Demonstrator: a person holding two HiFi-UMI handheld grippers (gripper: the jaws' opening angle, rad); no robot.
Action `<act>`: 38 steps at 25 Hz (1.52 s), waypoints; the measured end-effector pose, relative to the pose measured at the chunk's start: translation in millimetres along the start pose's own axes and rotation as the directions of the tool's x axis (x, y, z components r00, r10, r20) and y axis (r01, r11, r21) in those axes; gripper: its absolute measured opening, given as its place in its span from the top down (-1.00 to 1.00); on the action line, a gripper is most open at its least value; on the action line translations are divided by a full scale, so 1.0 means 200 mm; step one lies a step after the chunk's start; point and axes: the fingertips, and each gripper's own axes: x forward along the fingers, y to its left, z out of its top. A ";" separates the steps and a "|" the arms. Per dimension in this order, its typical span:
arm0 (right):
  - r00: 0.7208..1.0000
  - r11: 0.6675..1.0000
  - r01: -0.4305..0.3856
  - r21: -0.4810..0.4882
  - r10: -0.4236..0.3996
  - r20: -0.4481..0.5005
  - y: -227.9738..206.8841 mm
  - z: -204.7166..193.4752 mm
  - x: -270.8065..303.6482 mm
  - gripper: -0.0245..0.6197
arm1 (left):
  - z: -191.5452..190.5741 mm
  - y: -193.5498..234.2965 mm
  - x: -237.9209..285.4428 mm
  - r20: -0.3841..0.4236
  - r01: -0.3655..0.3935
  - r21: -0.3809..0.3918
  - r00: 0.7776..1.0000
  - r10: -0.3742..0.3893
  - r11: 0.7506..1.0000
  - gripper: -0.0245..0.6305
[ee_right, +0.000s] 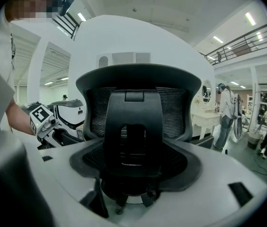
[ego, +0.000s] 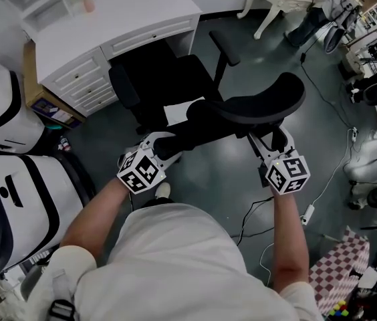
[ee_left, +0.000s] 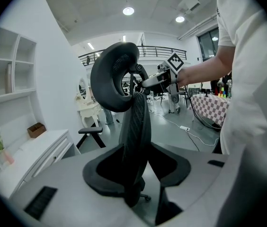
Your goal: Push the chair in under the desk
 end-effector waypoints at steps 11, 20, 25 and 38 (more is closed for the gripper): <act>1.000 1.000 0.000 -0.001 0.000 -0.002 0.01 0.08 0.23 -0.06 | -0.05 0.24 -0.01 0.002 0.000 0.002 1.000 0.000 1.000 0.46; 1.000 1.000 -0.004 -0.003 0.004 -0.003 0.02 0.13 0.38 -0.06 | -0.09 0.39 -0.03 0.012 -0.009 0.003 1.000 0.009 1.000 0.46; 1.000 1.000 -0.002 -0.003 0.002 -0.003 0.04 0.17 0.46 -0.06 | -0.11 0.47 -0.05 0.013 -0.011 0.005 1.000 0.011 1.000 0.46; 1.000 1.000 -0.001 0.000 0.001 0.003 0.07 0.23 0.61 -0.06 | -0.15 0.63 -0.09 0.023 -0.032 0.006 0.999 0.031 0.999 0.45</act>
